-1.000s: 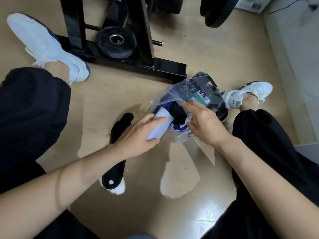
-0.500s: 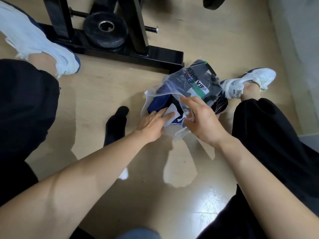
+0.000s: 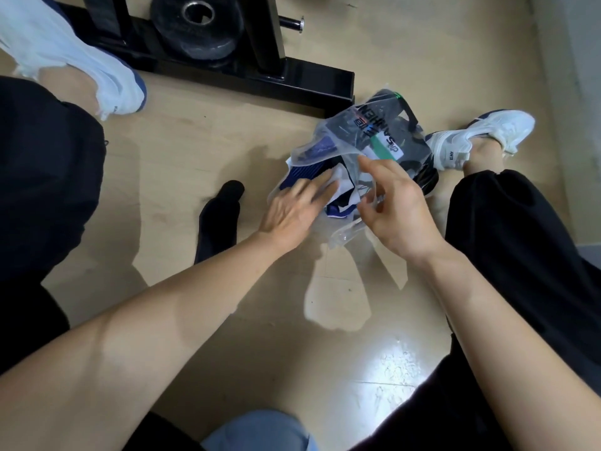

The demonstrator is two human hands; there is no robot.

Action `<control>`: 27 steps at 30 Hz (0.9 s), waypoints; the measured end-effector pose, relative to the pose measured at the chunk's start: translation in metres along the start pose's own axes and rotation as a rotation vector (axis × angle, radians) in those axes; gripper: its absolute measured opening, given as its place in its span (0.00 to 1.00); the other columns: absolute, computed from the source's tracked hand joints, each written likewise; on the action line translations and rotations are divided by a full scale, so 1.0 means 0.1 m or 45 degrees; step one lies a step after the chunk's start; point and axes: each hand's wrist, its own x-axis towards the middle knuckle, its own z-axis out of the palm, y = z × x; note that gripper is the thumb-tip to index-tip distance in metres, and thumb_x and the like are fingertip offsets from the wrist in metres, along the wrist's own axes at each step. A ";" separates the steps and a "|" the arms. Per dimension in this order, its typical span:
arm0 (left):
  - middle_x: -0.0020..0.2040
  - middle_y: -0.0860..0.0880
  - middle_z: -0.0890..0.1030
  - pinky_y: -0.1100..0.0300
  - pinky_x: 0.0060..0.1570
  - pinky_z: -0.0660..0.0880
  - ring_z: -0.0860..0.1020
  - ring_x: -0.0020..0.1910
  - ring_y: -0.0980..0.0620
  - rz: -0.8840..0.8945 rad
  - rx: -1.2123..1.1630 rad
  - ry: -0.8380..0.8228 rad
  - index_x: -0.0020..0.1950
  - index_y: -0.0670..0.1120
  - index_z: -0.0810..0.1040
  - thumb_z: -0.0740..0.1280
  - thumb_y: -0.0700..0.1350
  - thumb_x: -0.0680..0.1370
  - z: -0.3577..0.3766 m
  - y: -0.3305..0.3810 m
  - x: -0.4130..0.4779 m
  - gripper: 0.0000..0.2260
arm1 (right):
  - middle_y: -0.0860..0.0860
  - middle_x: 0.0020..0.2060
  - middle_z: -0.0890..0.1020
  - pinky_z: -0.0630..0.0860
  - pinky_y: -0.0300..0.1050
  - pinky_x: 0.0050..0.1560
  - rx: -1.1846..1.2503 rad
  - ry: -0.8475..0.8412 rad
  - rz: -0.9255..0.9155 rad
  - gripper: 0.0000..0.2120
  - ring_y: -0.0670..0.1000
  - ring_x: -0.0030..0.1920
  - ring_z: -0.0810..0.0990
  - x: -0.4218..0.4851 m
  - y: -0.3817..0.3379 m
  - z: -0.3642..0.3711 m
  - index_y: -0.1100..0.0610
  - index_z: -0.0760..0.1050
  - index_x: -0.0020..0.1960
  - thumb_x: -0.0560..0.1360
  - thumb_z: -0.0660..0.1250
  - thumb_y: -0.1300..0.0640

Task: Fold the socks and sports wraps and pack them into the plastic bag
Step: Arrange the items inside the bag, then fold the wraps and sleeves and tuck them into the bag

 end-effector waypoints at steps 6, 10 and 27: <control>0.84 0.53 0.46 0.50 0.75 0.61 0.55 0.81 0.44 -0.134 -0.042 -0.426 0.83 0.54 0.49 0.55 0.56 0.84 0.17 -0.05 0.17 0.29 | 0.51 0.62 0.74 0.73 0.37 0.56 0.007 0.009 -0.013 0.31 0.44 0.51 0.74 0.01 0.01 -0.01 0.58 0.68 0.74 0.73 0.67 0.70; 0.80 0.46 0.64 0.46 0.66 0.70 0.67 0.75 0.40 0.001 -0.109 -0.116 0.75 0.50 0.71 0.60 0.56 0.82 0.11 -0.06 0.07 0.23 | 0.50 0.63 0.74 0.73 0.37 0.58 0.002 -0.002 -0.010 0.31 0.42 0.52 0.72 -0.01 0.01 -0.01 0.57 0.68 0.75 0.73 0.67 0.70; 0.83 0.54 0.39 0.41 0.79 0.42 0.35 0.81 0.48 -0.326 -0.290 -0.768 0.82 0.61 0.46 0.37 0.70 0.77 0.24 0.05 0.54 0.33 | 0.51 0.63 0.75 0.71 0.34 0.55 -0.059 -0.056 -0.043 0.31 0.45 0.51 0.75 -0.07 -0.03 0.03 0.58 0.67 0.75 0.73 0.64 0.72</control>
